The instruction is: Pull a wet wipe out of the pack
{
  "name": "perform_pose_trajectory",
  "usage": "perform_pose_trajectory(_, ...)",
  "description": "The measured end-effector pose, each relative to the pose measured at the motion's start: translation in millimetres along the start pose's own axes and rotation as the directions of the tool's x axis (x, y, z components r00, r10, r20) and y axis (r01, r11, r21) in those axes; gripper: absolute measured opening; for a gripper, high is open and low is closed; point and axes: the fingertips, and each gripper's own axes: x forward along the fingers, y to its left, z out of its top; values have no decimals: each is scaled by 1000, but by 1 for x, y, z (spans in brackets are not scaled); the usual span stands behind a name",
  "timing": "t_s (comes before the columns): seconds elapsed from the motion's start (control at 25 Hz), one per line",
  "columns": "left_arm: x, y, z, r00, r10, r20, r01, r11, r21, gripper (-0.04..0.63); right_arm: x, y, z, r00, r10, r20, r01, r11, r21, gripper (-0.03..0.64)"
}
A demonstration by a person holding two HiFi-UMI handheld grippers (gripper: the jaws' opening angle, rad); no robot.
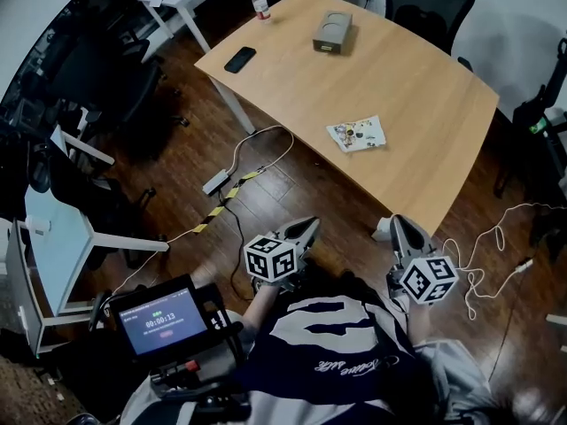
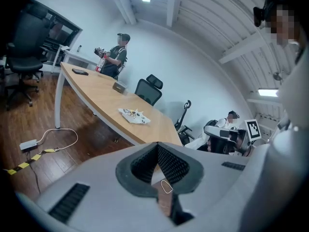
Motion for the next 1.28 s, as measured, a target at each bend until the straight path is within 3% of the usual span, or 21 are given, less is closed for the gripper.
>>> perform_pose_trajectory(0.4, -1, -18, -5, 1000, 14, 21, -14, 1000, 18, 3, -6, 3, -7, 999, 45, -24, -46, 997, -59, 3)
perform_pose_trajectory(1.28, 4, -27, -4, 1000, -21, 2, 21, 998, 62, 3, -14, 3, -12, 1000, 23, -11, -23, 998, -64, 3)
